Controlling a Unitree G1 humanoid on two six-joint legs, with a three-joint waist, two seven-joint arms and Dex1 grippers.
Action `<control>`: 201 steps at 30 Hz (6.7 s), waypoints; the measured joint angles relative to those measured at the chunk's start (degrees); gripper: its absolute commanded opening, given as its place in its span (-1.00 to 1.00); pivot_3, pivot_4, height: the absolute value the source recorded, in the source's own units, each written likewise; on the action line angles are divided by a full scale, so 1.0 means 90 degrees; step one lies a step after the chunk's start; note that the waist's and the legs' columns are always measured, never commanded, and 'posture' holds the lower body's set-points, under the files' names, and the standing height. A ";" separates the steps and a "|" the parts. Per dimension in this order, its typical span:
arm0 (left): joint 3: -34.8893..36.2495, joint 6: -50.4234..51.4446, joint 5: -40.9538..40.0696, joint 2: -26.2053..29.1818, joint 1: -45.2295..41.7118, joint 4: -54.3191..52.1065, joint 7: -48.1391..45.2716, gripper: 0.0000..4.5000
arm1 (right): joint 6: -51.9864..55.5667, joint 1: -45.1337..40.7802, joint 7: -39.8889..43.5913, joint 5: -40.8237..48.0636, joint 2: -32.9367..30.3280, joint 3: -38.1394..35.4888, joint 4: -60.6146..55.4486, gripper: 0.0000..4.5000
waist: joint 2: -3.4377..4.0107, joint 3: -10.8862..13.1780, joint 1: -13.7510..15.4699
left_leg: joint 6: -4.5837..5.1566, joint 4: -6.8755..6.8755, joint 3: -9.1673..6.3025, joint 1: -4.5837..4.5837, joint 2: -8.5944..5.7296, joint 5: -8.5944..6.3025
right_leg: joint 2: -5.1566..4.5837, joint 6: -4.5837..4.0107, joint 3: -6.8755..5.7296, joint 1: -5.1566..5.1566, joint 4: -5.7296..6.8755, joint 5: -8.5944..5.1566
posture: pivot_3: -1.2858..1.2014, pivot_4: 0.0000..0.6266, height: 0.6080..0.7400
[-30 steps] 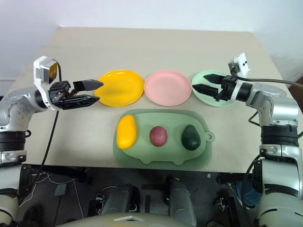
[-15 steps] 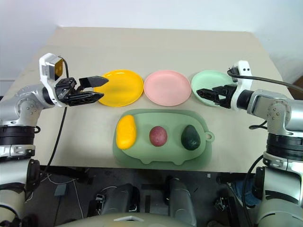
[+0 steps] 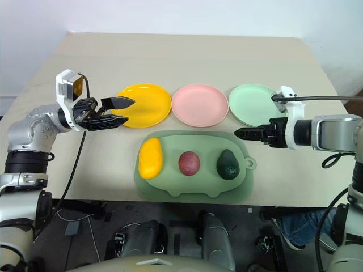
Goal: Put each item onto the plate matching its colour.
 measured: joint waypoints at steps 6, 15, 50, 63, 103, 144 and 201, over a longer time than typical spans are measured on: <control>-0.0007 0.0002 -0.0015 0.0012 0.0054 -0.0038 -0.0184 0.99 | -0.1163 0.0844 -0.2879 0.3423 -0.0835 0.0817 0.0052 1.00 | -0.0002 0.0001 0.0011 | 0.0000 0.0003 0.0003 -0.0003 -0.0003 0.0000 | -0.0006 0.0001 -0.0002 0.0002 -0.0008 0.0000 | 0.03 -0.52 1.00; -0.0180 0.0105 -0.0347 0.0142 0.0236 -0.0354 -0.0287 0.99 | -0.1959 0.0723 -0.3806 0.4184 -0.1338 0.1554 -0.0040 1.00 | -0.0004 0.0001 0.0010 | 0.0012 0.0004 0.0002 -0.0003 0.0005 -0.0006 | 0.0001 0.0002 0.0005 -0.0001 -0.0016 -0.0001 | 0.03 -0.52 1.00; -0.0206 0.0092 -0.0181 -0.0045 0.0184 -0.0089 -0.0257 0.99 | -0.0293 -0.2431 -0.3179 0.4247 -0.1000 0.4373 0.2691 1.00 | -0.0003 0.0001 0.0004 | 0.0021 0.0004 -0.0005 -0.0017 0.0011 -0.0012 | 0.0002 0.0000 0.0008 -0.0021 -0.0017 -0.0001 | 0.03 -0.52 1.00; -0.0169 0.0145 -0.0181 -0.0050 0.0208 -0.0116 -0.0116 0.99 | 0.0011 -0.3842 -0.1731 0.4251 -0.1178 0.6967 0.3229 1.00 | -0.0002 0.0001 0.0005 | 0.0025 0.0020 0.0003 -0.0086 0.0009 -0.0013 | -0.0001 0.0001 -0.0002 -0.0077 -0.0003 0.0001 | 0.03 -0.52 1.00; 0.0053 0.0477 -0.0202 0.0108 0.0247 -0.0342 0.0082 1.00 | -0.2878 0.0632 -0.7427 0.4373 0.1993 0.2435 -0.0588 0.39 | -0.0138 -0.0105 -0.0134 | 0.0009 -0.0003 -0.0009 0.0018 0.0056 -0.0006 | 0.0036 -0.0015 0.0003 0.0023 -0.0058 0.0007 | 0.03 -0.52 1.00; 0.0083 0.0547 -0.0199 0.0105 0.0219 -0.0243 0.0088 1.00 | -0.1833 -0.2338 -0.6811 0.4294 0.0903 0.2907 0.2813 0.39 | -0.0072 -0.0065 -0.0136 | 0.0030 0.0016 0.0008 -0.0089 0.0017 -0.0015 | 0.0000 0.0000 0.0003 -0.0079 -0.0009 0.0015 | 0.03 -0.52 1.00; 0.0102 0.0825 -0.0226 0.0217 0.0166 -0.0320 0.0144 1.00 | -0.5183 -0.0775 -0.1505 -0.2900 0.3255 -0.0742 0.2746 0.99 | -0.0054 -0.0055 -0.0152 | -0.0010 0.0007 0.0006 -0.0065 0.0007 0.0007 | 0.0005 -0.0001 0.0010 -0.0064 -0.0003 0.0015 | 0.03 -0.52 1.00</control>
